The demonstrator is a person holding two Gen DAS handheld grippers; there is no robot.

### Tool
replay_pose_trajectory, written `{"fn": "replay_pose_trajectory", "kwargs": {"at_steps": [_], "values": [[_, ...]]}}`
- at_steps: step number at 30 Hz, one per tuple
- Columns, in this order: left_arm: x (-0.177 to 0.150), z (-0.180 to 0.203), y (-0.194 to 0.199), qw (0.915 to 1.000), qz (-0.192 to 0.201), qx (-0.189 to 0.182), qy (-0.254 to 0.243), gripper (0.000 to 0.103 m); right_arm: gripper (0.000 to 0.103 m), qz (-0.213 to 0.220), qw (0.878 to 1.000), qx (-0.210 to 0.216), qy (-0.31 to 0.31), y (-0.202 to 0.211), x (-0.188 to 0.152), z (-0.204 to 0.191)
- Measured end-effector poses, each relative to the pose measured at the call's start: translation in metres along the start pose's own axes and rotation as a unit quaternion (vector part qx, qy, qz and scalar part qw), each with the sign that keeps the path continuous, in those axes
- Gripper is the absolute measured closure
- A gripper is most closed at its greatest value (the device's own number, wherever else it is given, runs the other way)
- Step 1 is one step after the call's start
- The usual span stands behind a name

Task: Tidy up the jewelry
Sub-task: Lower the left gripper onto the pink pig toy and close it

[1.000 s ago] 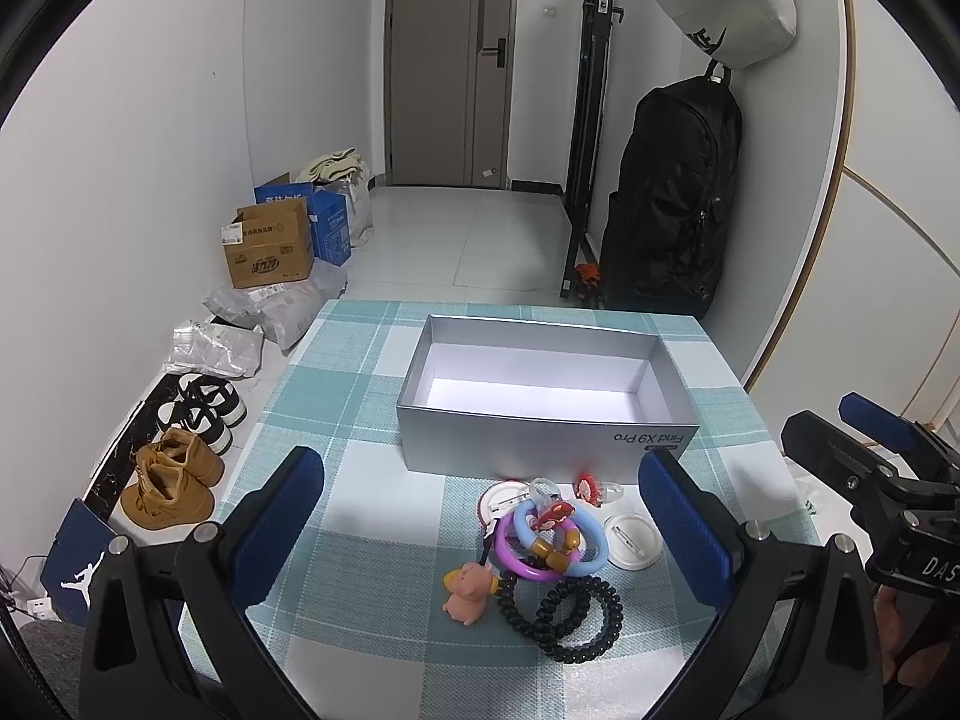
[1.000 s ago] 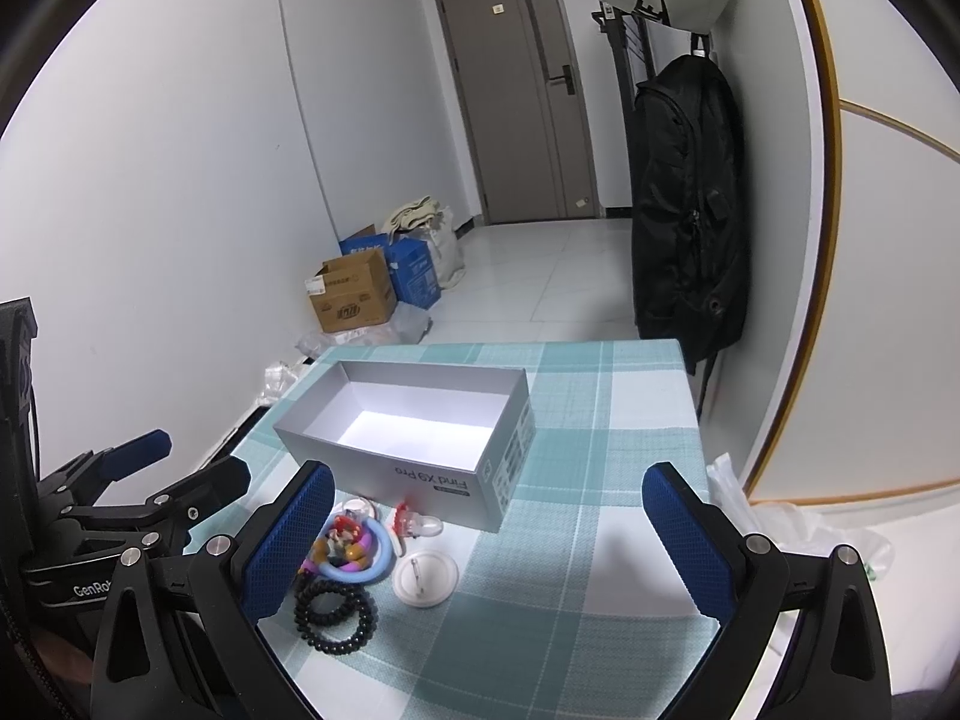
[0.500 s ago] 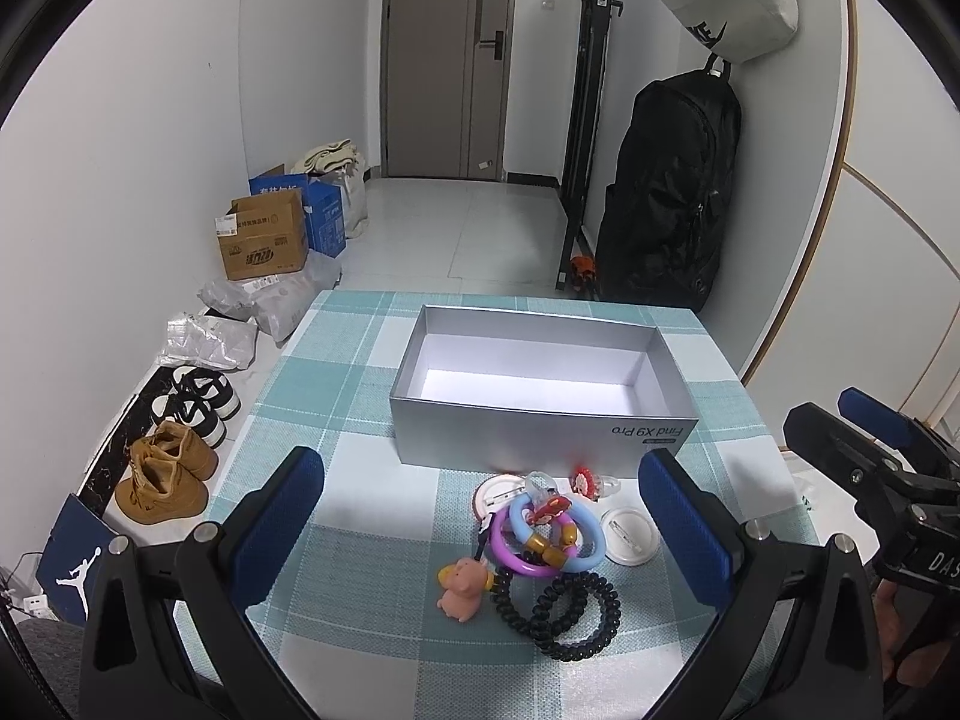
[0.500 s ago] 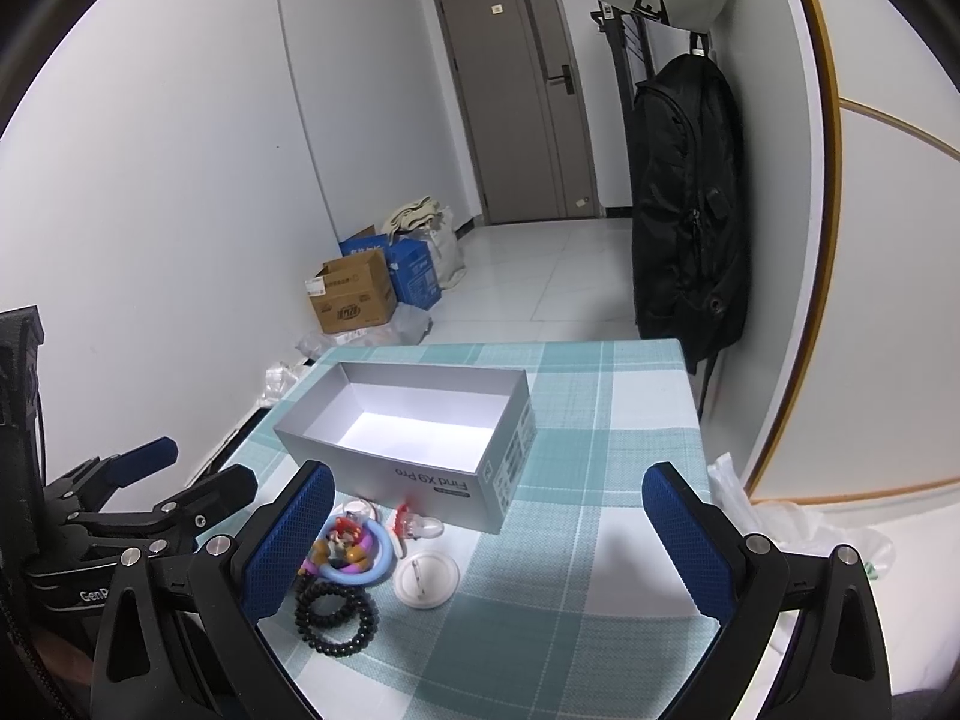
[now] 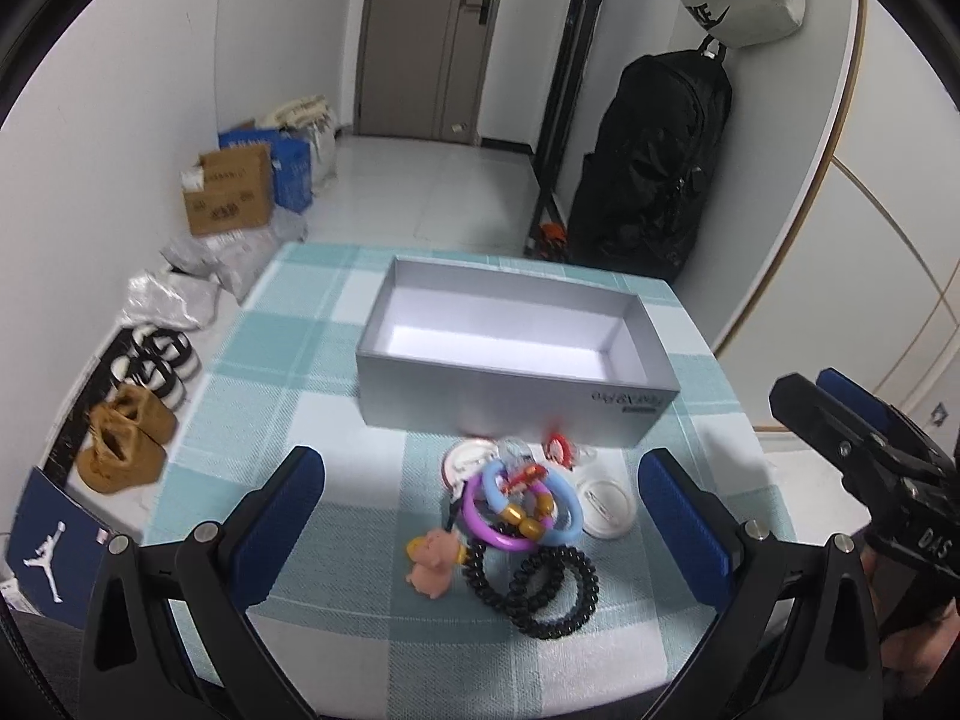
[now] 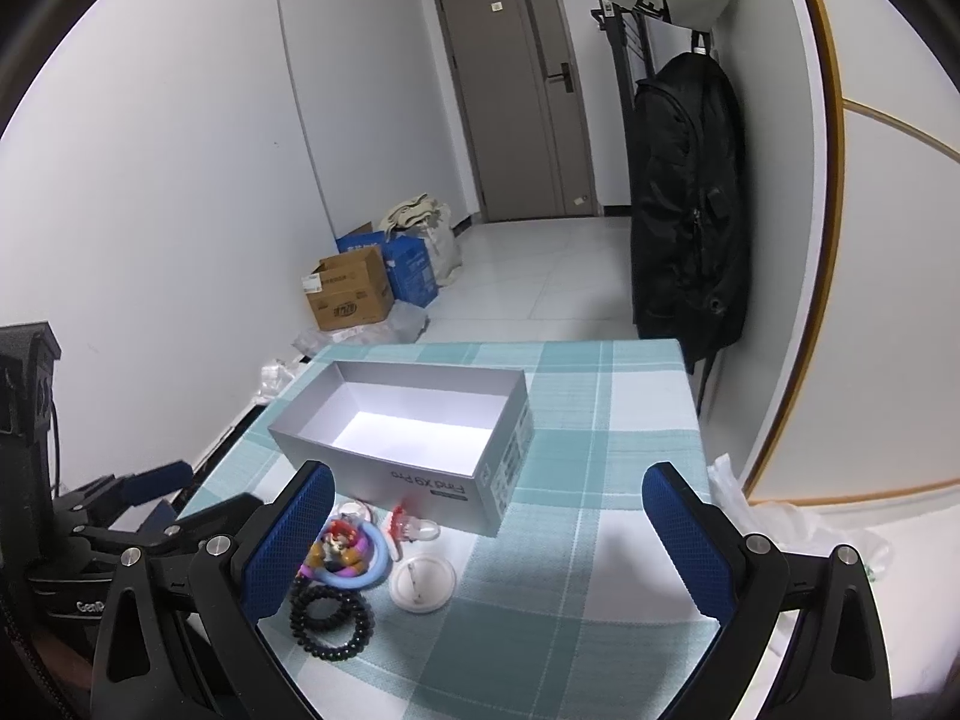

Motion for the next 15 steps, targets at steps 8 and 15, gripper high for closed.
{"fn": "replay_pose_trajectory", "kwargs": {"at_steps": [8, 15], "values": [[-0.022, -0.015, -0.014, 0.9970, -0.061, -0.037, 0.028, 0.010, 0.000, -0.020, 1.000, 0.001, 0.000, -0.012, -0.004, 0.001], [-0.037, -0.024, -0.024, 0.9914, -0.109, -0.050, 0.052, 0.017, 0.000, -0.075, 0.997, 0.012, -0.009, -0.031, -0.018, 0.000]]}}
Point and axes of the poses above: each gripper's, at about its wrist camera, not at the fingertips, and y roughly against the way its jaws point, z to its right, x to its top, the point moved 6 cm from there along -y, roughly the way its jaws point, and after that the axes turned 15 degrees about z, right-handed, at the moved point
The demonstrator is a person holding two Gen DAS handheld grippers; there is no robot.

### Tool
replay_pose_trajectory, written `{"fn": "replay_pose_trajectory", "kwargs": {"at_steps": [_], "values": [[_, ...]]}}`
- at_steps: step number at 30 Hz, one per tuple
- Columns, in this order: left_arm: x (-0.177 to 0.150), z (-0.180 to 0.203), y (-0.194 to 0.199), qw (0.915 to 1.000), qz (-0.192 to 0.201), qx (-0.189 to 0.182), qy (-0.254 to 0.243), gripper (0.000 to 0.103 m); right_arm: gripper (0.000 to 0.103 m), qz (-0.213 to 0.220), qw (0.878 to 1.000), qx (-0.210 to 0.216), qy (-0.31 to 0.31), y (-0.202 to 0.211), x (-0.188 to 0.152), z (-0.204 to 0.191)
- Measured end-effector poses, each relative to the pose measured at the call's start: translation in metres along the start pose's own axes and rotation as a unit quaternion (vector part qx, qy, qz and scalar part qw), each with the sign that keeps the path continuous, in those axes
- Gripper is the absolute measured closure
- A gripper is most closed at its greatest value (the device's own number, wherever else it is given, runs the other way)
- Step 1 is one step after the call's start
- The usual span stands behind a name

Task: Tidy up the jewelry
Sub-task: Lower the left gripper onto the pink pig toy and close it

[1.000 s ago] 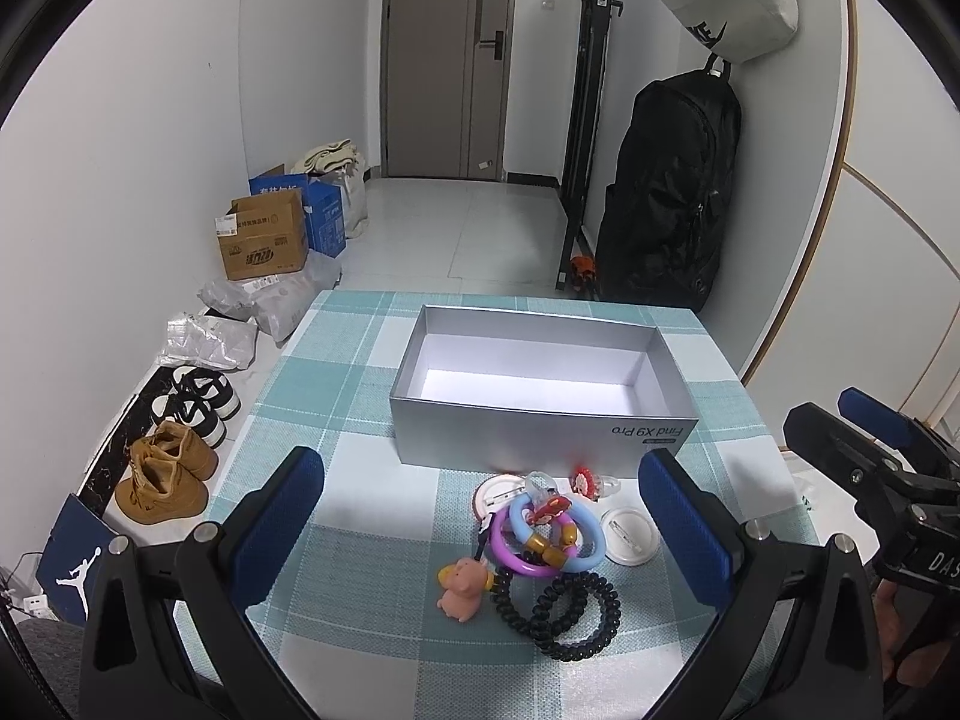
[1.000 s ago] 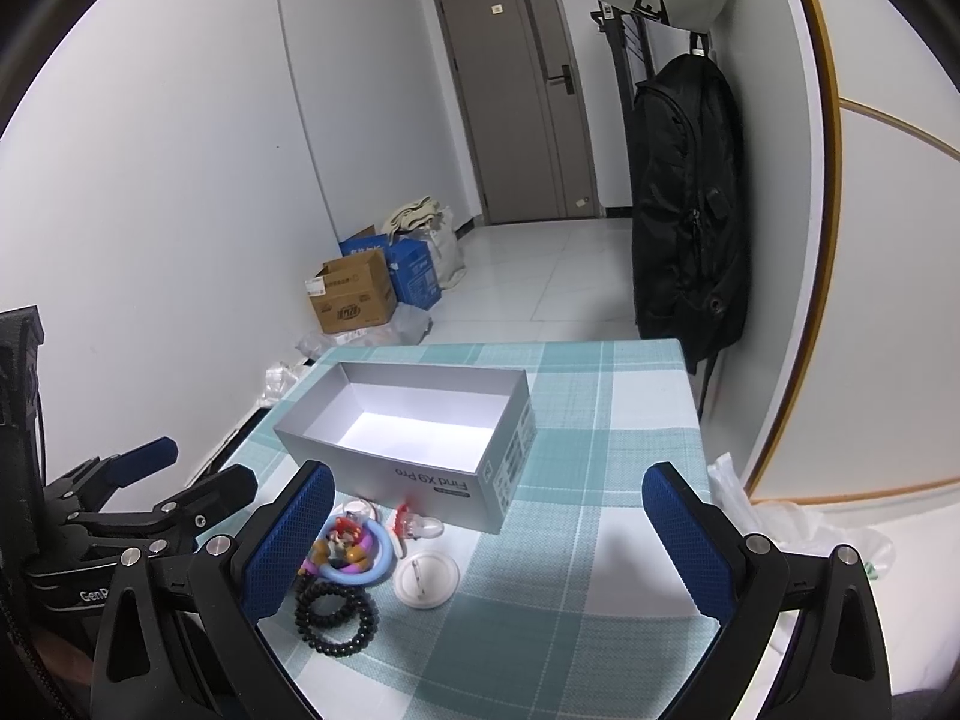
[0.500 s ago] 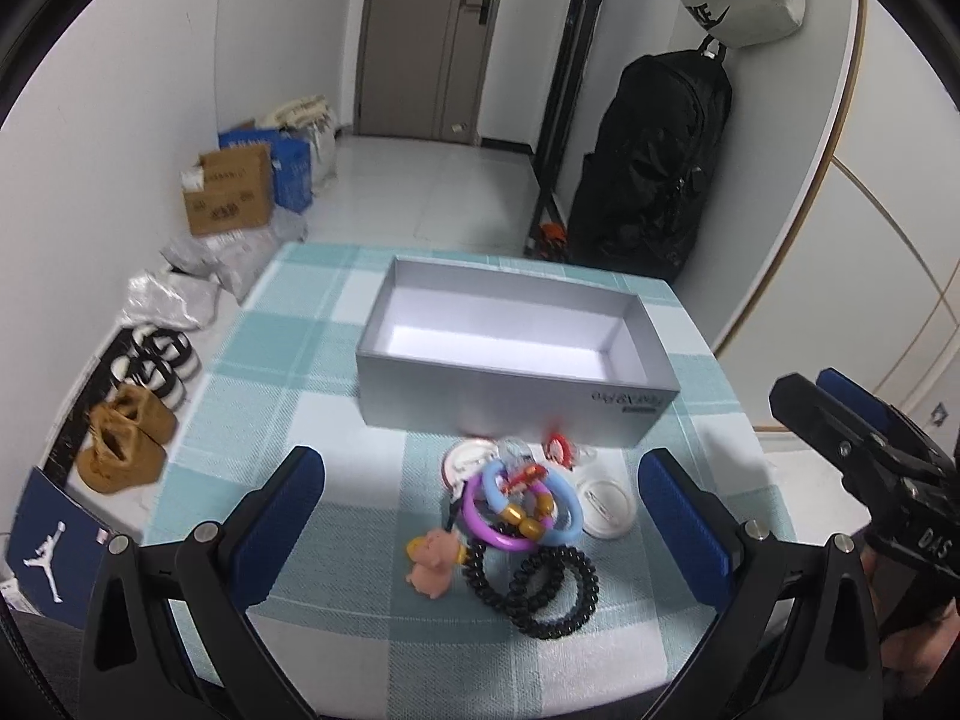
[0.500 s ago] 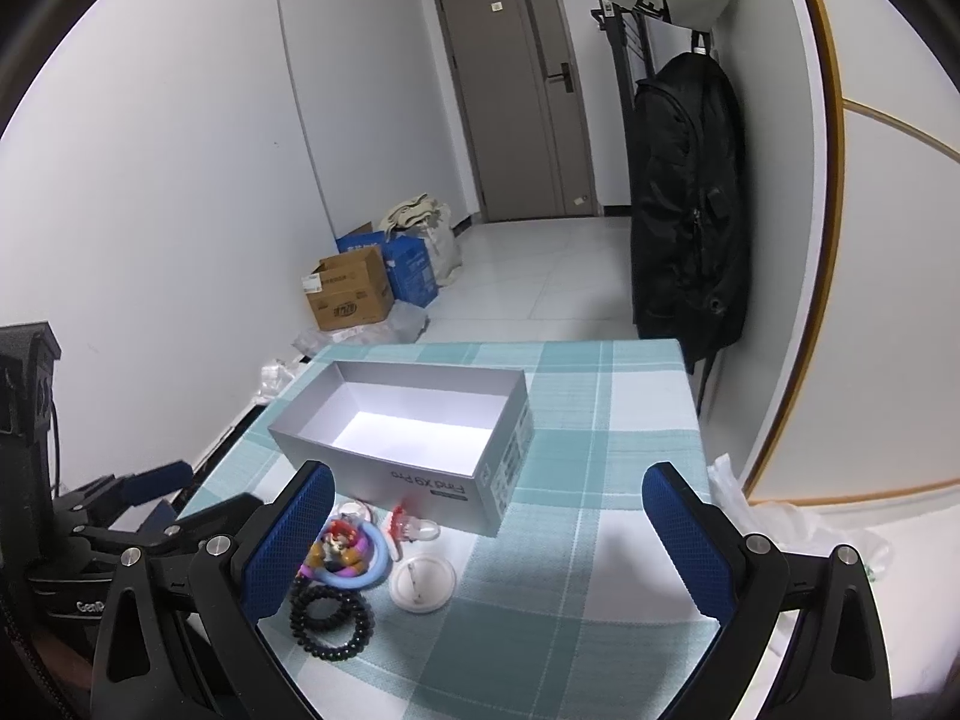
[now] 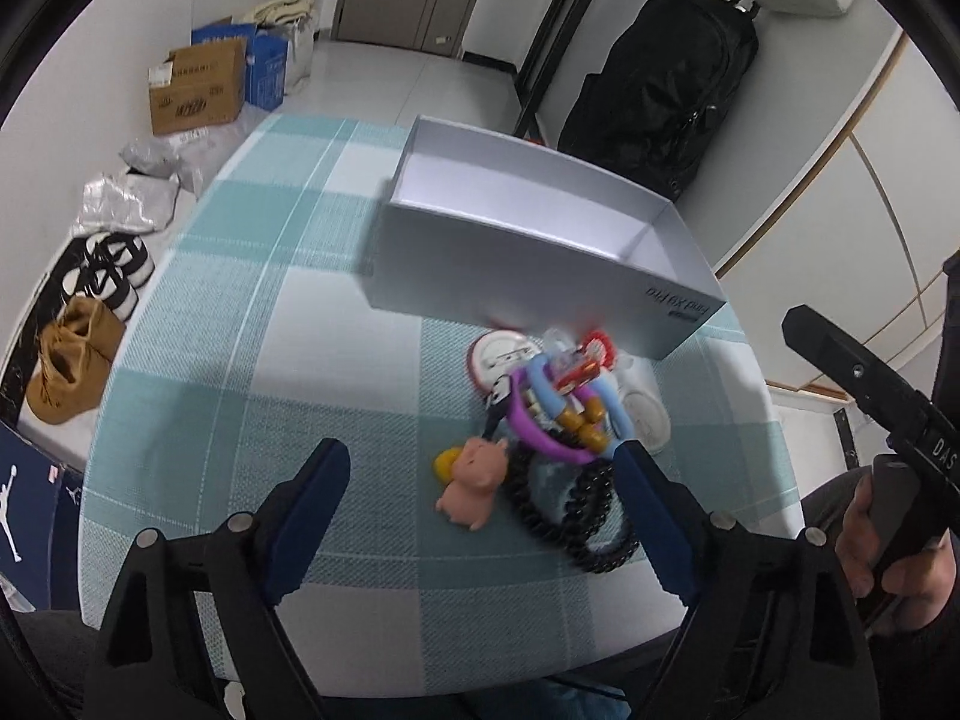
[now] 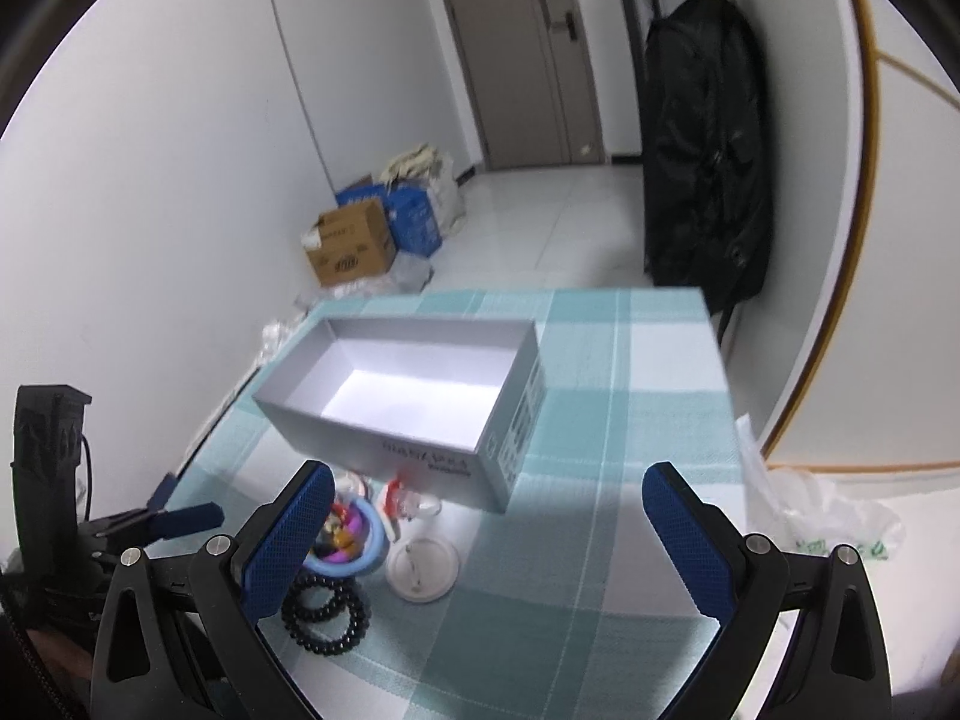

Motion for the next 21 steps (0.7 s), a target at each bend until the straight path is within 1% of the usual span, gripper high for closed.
{"fn": "replay_pose_trajectory", "kwargs": {"at_steps": [2, 3, 6, 7, 8, 11, 13, 15, 16, 17, 19, 21], "values": [[-0.002, -0.001, -0.001, 1.0000, -0.004, -0.006, 0.003, 0.022, 0.000, -0.008, 1.000, 0.009, -0.008, -0.003, -0.002, 0.000], [-0.002, -0.002, -0.001, 0.9999, -0.007, -0.007, 0.006, 0.028, 0.000, -0.009, 1.000, 0.012, -0.013, -0.003, -0.002, 0.001], [-0.004, -0.007, -0.002, 0.9993, -0.017, -0.016, 0.028, 0.040, 0.000, -0.013, 0.999, 0.018, -0.034, -0.006, -0.002, 0.003], [-0.004, -0.008, -0.003, 0.9990, -0.018, -0.021, 0.036, 0.047, 0.000, -0.014, 0.999, 0.019, -0.038, -0.007, -0.002, 0.003], [-0.004, -0.009, -0.003, 0.9986, -0.020, -0.024, 0.041, 0.052, 0.000, -0.016, 0.999, 0.022, -0.043, -0.007, -0.002, 0.004], [-0.006, -0.008, -0.005, 0.9982, -0.026, -0.030, 0.044, 0.058, 0.000, -0.017, 0.999, 0.025, -0.043, -0.006, -0.003, 0.002], [-0.007, -0.006, -0.007, 0.9984, -0.028, -0.031, 0.037, 0.061, 0.000, -0.017, 0.999, 0.026, -0.042, -0.006, -0.002, 0.000], [-0.006, -0.004, -0.009, 0.9986, -0.030, -0.033, 0.030, 0.068, 0.000, -0.018, 0.999, 0.028, -0.041, -0.006, -0.002, -0.001], [-0.008, -0.003, -0.010, 0.9983, -0.034, -0.037, 0.028, 0.078, 0.000, -0.018, 0.999, 0.028, -0.040, -0.006, -0.002, -0.002], [-0.008, -0.003, -0.010, 0.9986, -0.035, -0.033, 0.024, 0.080, 0.000, -0.018, 0.999, 0.028, -0.040, -0.006, -0.002, -0.002], [-0.007, -0.005, -0.011, 0.9986, -0.035, -0.033, 0.021, 0.080, 0.000, -0.019, 0.999, 0.029, -0.041, -0.006, -0.002, -0.002], [-0.007, -0.008, -0.011, 0.9983, -0.036, -0.037, 0.027, 0.080, 0.000, -0.020, 0.998, 0.028, -0.043, -0.006, -0.002, -0.001]]}}
Point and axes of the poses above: each gripper's, at about its wrist camera, not at the fingertips, and y roughly against the way its jaws point, z to its right, x to its top, the point moved 6 cm from there along -y, roughly the way its jaws point, and after that the axes turned 15 degrees about z, right-handed, at the moved point
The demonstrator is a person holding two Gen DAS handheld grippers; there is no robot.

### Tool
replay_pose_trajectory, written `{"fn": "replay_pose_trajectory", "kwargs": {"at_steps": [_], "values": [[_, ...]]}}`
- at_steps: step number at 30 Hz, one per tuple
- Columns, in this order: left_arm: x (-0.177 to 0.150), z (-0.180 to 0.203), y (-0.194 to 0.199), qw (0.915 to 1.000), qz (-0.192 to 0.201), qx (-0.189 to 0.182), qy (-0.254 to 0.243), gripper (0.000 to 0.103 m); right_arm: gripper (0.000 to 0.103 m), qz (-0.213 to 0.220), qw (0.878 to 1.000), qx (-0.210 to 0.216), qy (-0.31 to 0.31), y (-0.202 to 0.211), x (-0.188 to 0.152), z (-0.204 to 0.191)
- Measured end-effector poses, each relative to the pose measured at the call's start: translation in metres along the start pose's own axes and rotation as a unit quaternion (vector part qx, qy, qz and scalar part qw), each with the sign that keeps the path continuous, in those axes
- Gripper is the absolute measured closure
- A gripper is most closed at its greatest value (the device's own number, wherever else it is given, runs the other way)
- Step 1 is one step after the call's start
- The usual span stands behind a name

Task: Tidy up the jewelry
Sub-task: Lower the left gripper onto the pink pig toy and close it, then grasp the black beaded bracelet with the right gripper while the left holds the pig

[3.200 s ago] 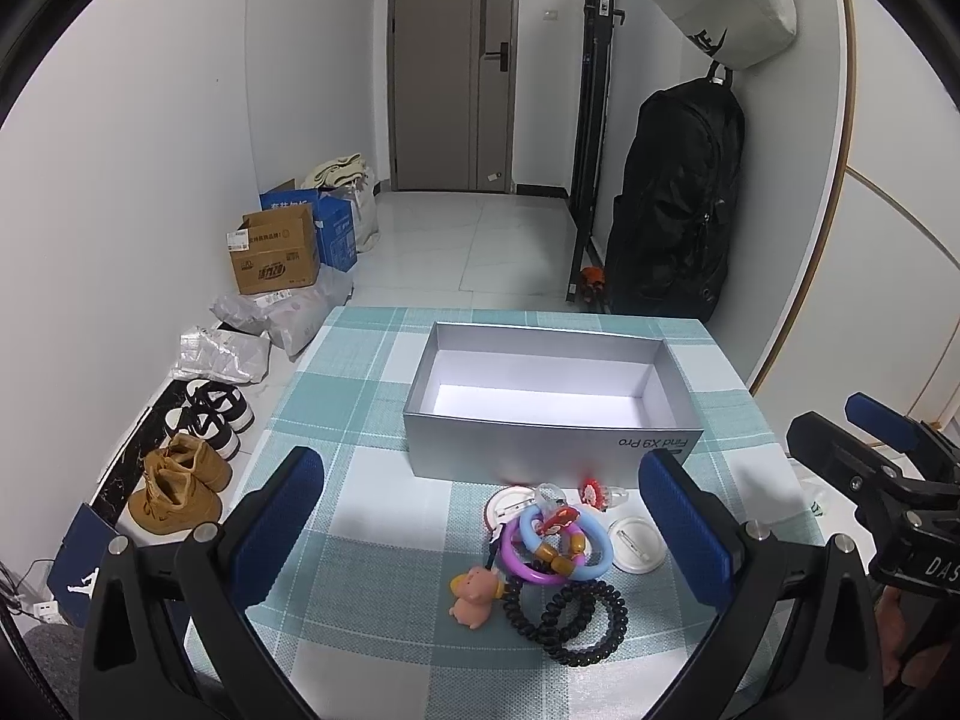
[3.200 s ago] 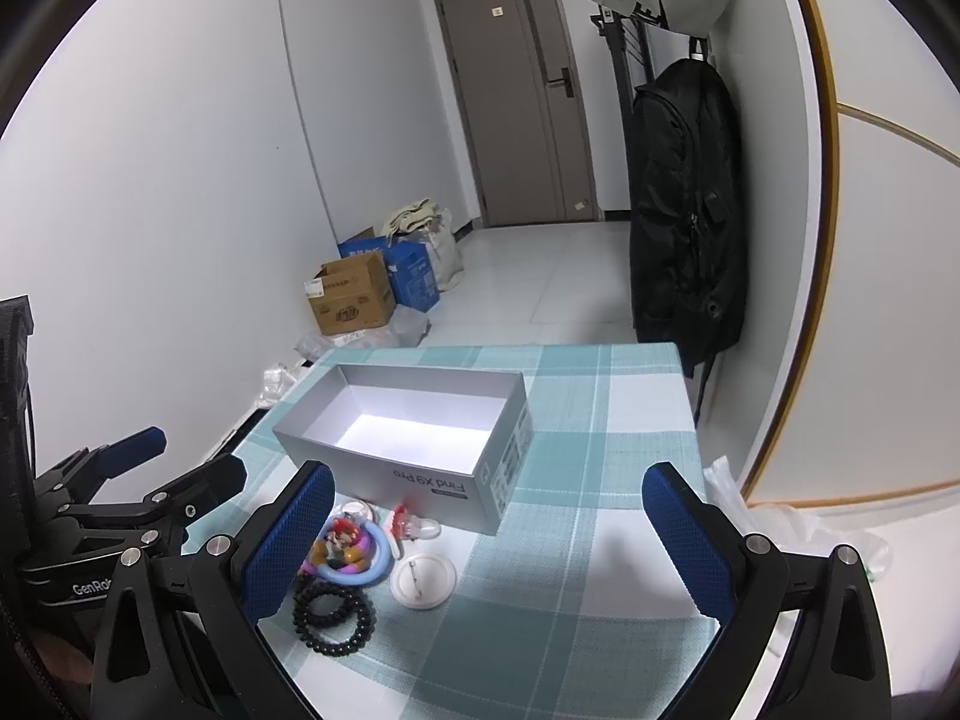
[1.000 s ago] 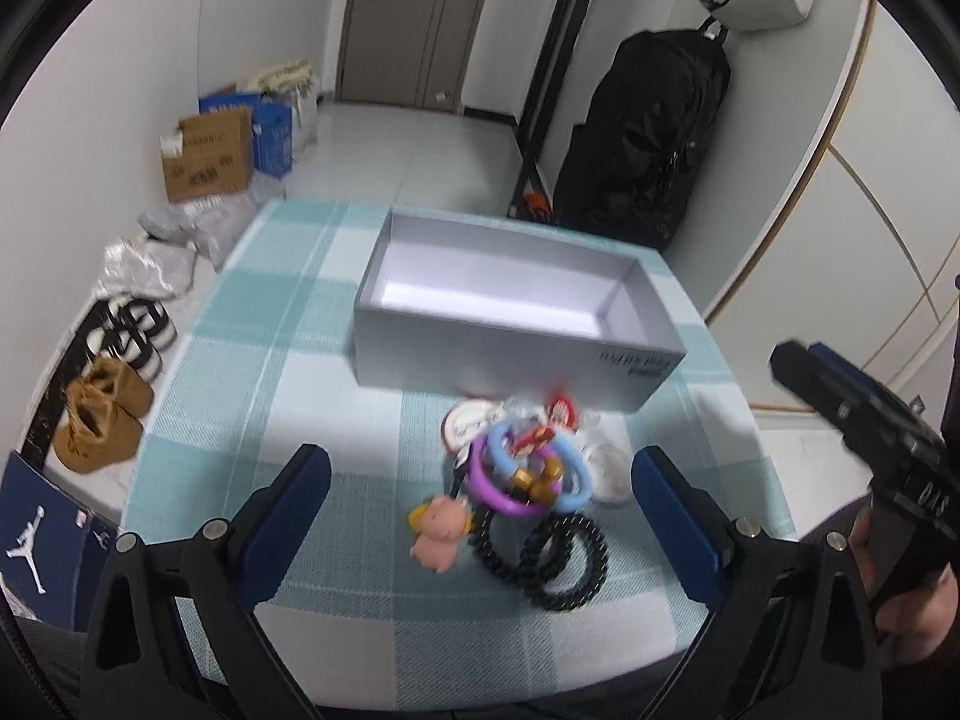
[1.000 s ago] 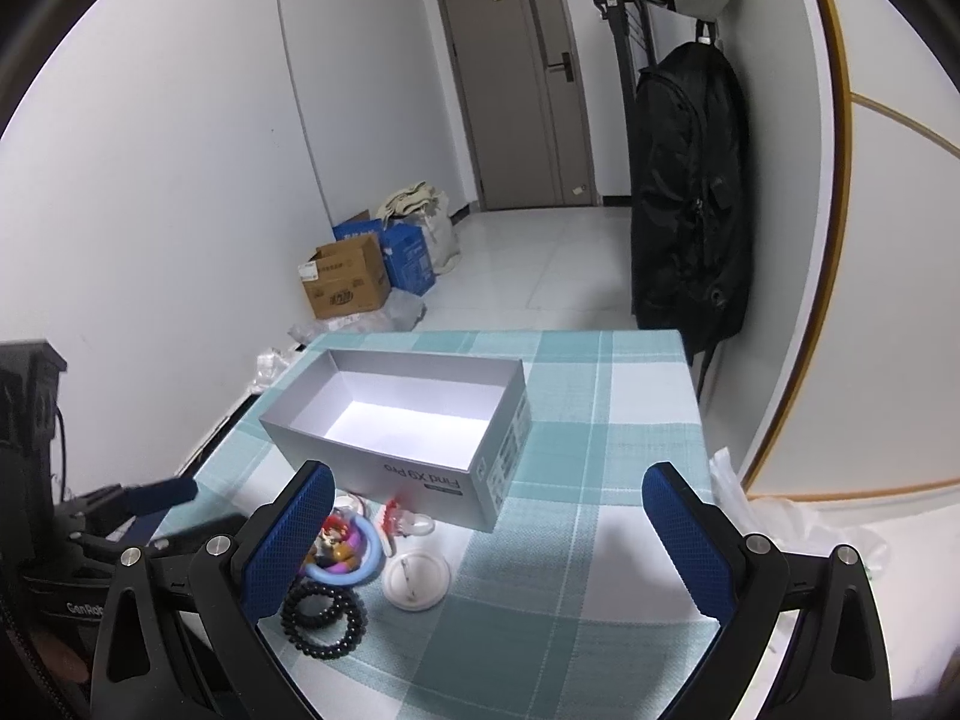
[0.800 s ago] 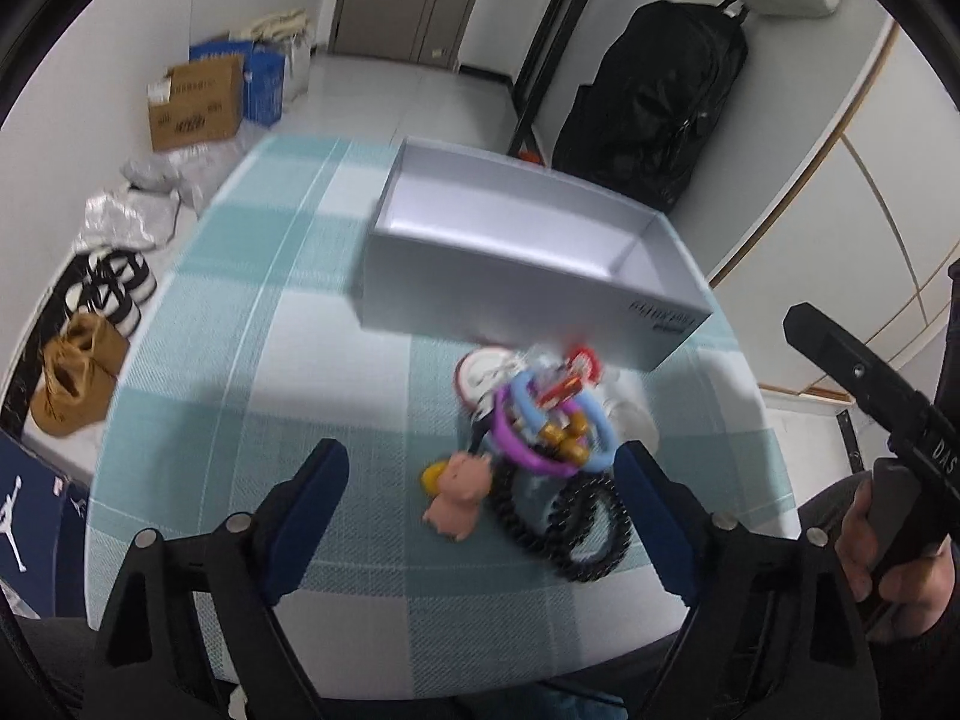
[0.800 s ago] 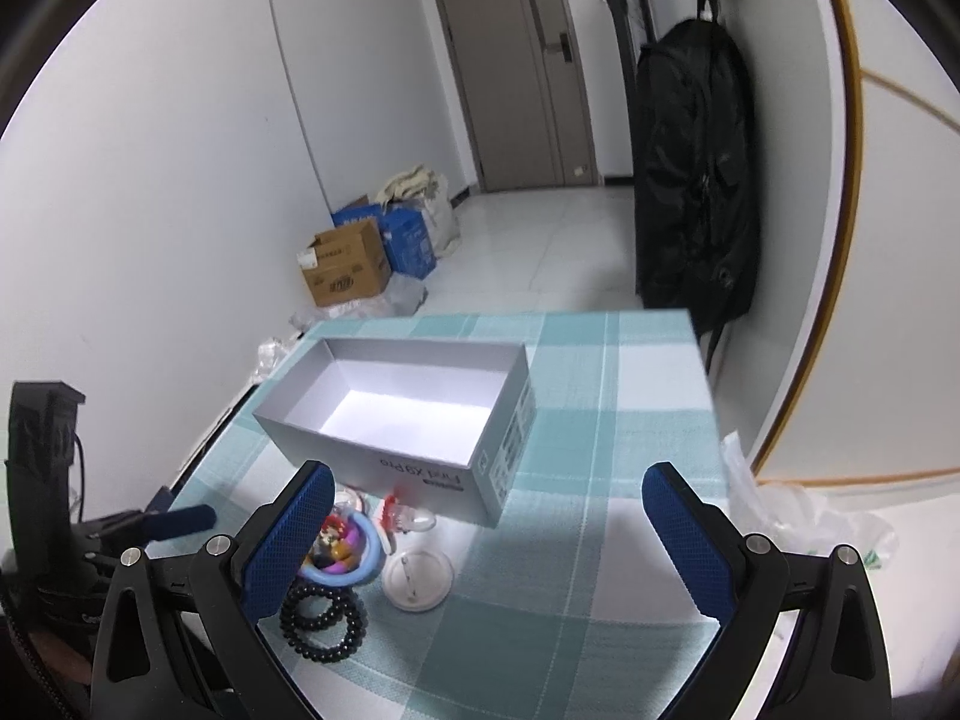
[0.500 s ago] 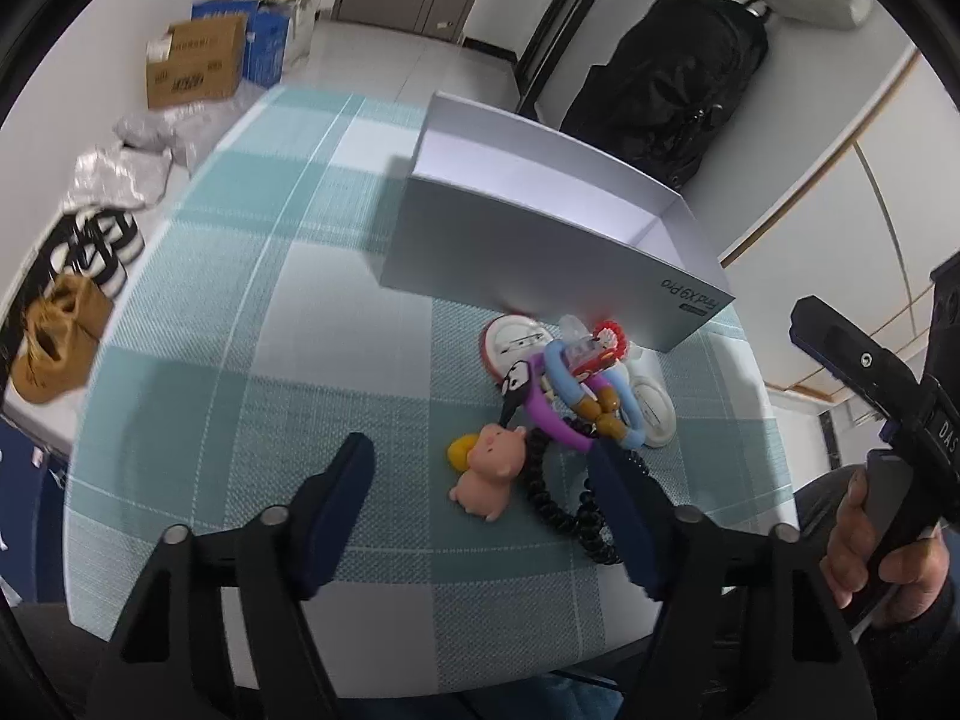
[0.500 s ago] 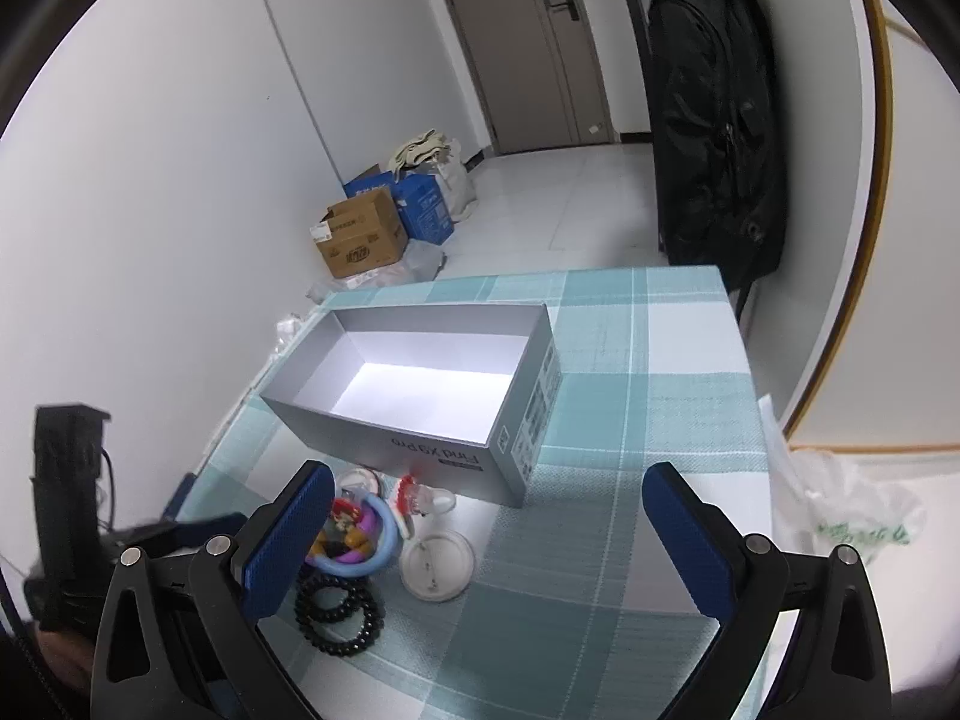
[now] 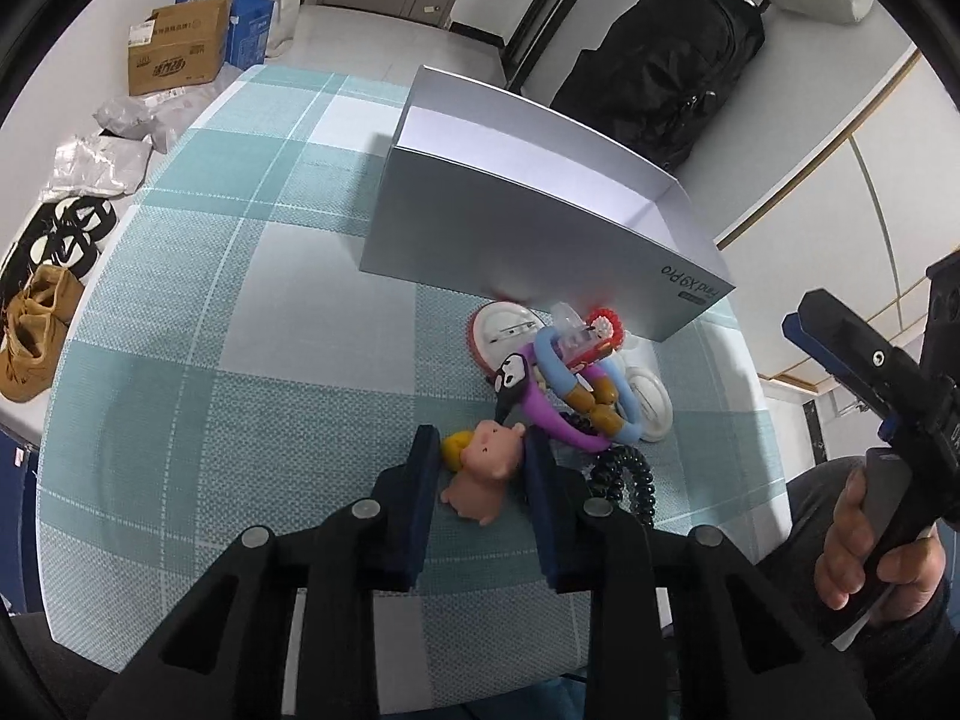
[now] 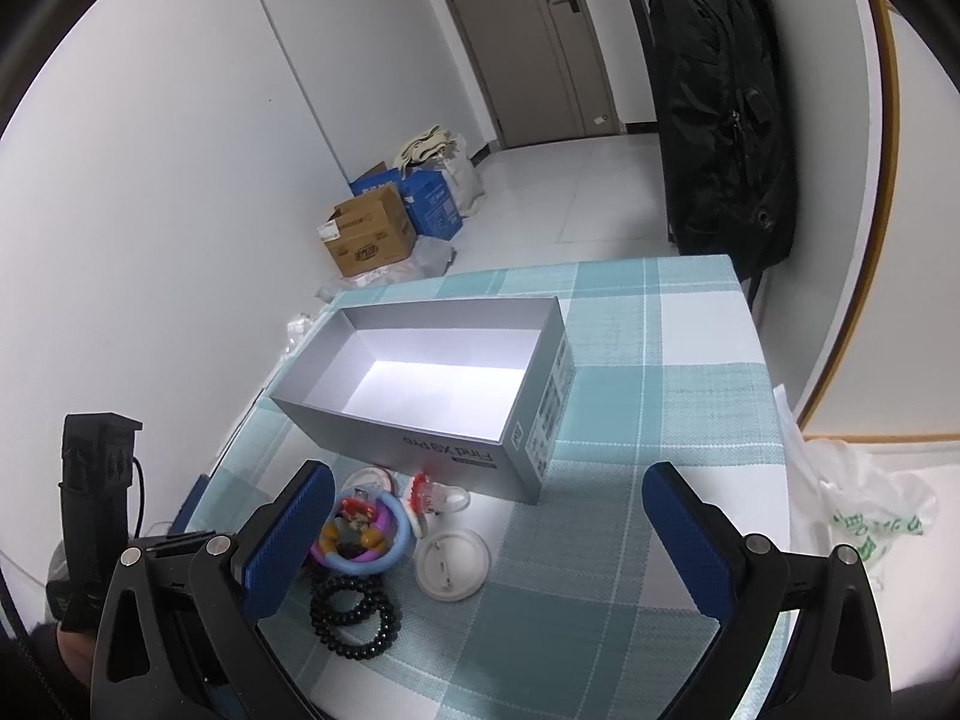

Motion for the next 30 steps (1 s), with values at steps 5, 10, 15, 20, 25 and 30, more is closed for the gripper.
{"fn": "replay_pose_trajectory", "kwargs": {"at_steps": [5, 10, 15, 20, 25, 30], "values": [[0.002, -0.005, 0.004, 0.9999, -0.001, -0.006, 0.011, 0.080, 0.000, -0.009, 1.000, 0.002, -0.005, 0.000, -0.003, 0.001], [0.008, -0.003, 0.009, 0.9998, 0.012, -0.007, 0.012, 0.080, 0.004, -0.033, 0.999, 0.017, -0.008, 0.002, -0.015, -0.003], [0.015, -0.004, 0.018, 0.9993, 0.029, -0.009, 0.021, 0.080, 0.010, -0.063, 0.997, 0.043, -0.011, 0.005, -0.036, -0.018], [0.024, -0.006, 0.030, 0.9979, 0.056, -0.013, 0.028, 0.080, 0.013, -0.087, 0.993, 0.063, 0.037, 0.003, -0.059, -0.047], [0.029, -0.009, 0.038, 0.9966, 0.075, -0.011, 0.033, 0.080, 0.016, -0.100, 0.989, 0.068, 0.089, -0.004, -0.074, -0.066], [0.035, -0.010, 0.044, 0.9952, 0.090, -0.012, 0.037, 0.080, 0.022, -0.107, 0.985, 0.062, 0.123, -0.013, -0.084, -0.076]]}}
Point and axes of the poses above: each gripper's, at about its wrist camera, not at the fingertips, and y roughly against the way its jaws point, z to its right, x to its top, the point moved 6 cm from there along -y, roughly the way its jaws point, and after that the axes turned 15 degrees about z, right-handed, at the moved point
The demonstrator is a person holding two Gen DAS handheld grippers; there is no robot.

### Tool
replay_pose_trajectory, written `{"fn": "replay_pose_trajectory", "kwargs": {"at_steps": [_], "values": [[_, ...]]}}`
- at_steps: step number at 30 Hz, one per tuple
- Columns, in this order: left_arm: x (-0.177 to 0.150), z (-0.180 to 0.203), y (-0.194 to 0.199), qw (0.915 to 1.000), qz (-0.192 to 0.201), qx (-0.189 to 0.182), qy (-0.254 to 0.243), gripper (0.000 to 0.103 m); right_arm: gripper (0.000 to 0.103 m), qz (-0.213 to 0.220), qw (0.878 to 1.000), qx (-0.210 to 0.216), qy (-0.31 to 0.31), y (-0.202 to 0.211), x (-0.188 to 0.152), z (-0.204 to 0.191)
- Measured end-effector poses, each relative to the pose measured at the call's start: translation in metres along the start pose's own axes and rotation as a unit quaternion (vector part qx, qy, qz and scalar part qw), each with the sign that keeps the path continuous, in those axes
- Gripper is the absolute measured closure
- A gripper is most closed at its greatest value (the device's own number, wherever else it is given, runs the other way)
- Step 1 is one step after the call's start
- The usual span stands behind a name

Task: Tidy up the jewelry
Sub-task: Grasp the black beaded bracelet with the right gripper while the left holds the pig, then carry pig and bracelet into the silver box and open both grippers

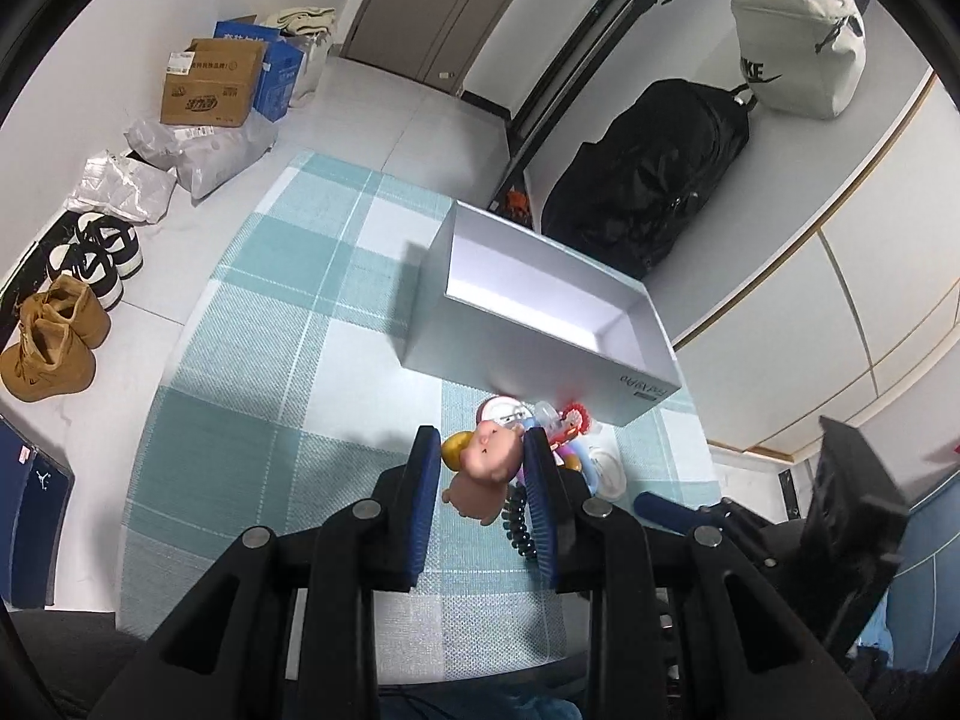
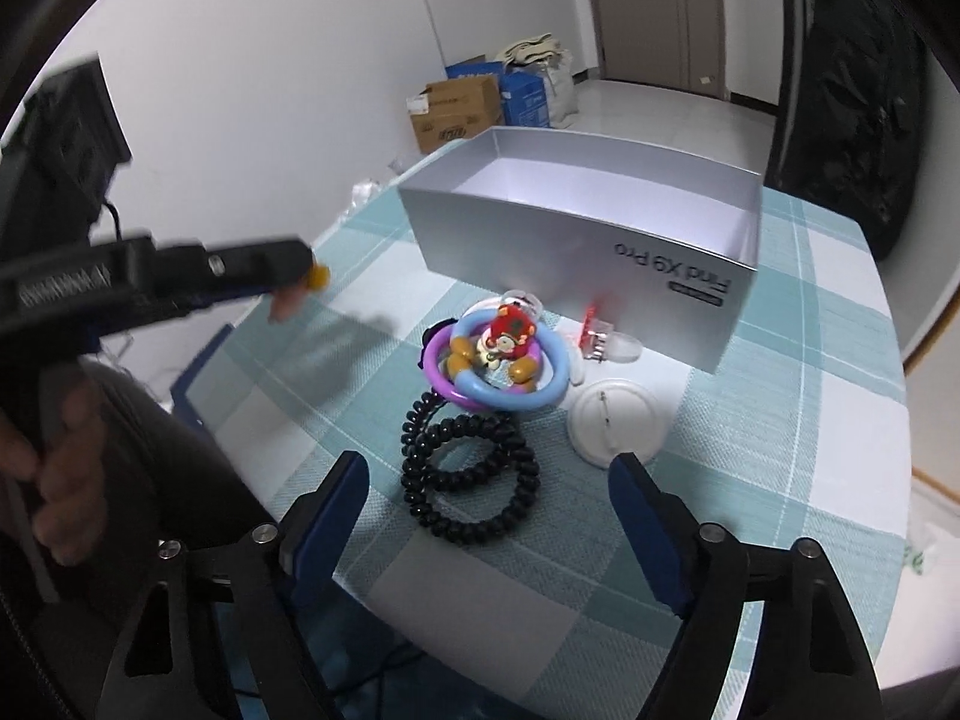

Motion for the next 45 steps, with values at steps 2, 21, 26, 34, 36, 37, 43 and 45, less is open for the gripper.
{"fn": "replay_pose_trajectory", "kwargs": {"at_steps": [2, 21, 26, 34, 36, 37, 43, 45], "values": [[0.001, 0.000, 0.002, 1.0000, 0.003, -0.002, -0.001, 0.080, 0.028, -0.007, 1.000, 0.005, 0.009, -0.005, -0.003, -0.003], [0.000, -0.002, 0.004, 1.0000, 0.006, 0.003, -0.002, 0.080, 0.055, -0.006, 0.998, 0.000, 0.058, -0.004, -0.009, -0.018], [0.001, 0.002, 0.001, 1.0000, 0.008, 0.005, 0.001, 0.080, 0.055, 0.013, 1.000, 0.013, 0.021, 0.007, 0.001, -0.011], [0.013, 0.021, -0.003, 0.9996, 0.026, -0.006, -0.012, 0.080, 0.055, 0.085, 0.994, 0.039, -0.052, 0.035, 0.034, 0.010], [0.016, 0.024, -0.007, 0.9995, 0.026, -0.005, -0.018, 0.080, 0.055, 0.102, 0.991, 0.045, -0.075, 0.042, 0.044, 0.020], [0.018, 0.026, -0.010, 0.9995, 0.023, -0.006, -0.021, 0.080, 0.055, 0.108, 0.990, 0.046, -0.083, 0.046, 0.048, 0.024], [0.033, 0.038, -0.031, 0.9992, 0.010, -0.014, -0.035, 0.080, 0.055, 0.126, 0.985, 0.049, -0.108, 0.045, 0.087, 0.047], [0.040, 0.040, -0.038, 0.9992, 0.006, -0.018, -0.035, 0.080, 0.055, 0.123, 0.985, 0.048, -0.111, 0.041, 0.097, 0.053]]}}
Point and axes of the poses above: each gripper's, at about its wrist camera, not at the fingertips, and y roughly against the way its jaws point, z to its right, x to its top, the point moved 6 cm from there along -y, roughly the way its jaws point, and after that the axes turned 15 degrees about z, right-handed, at the moved point
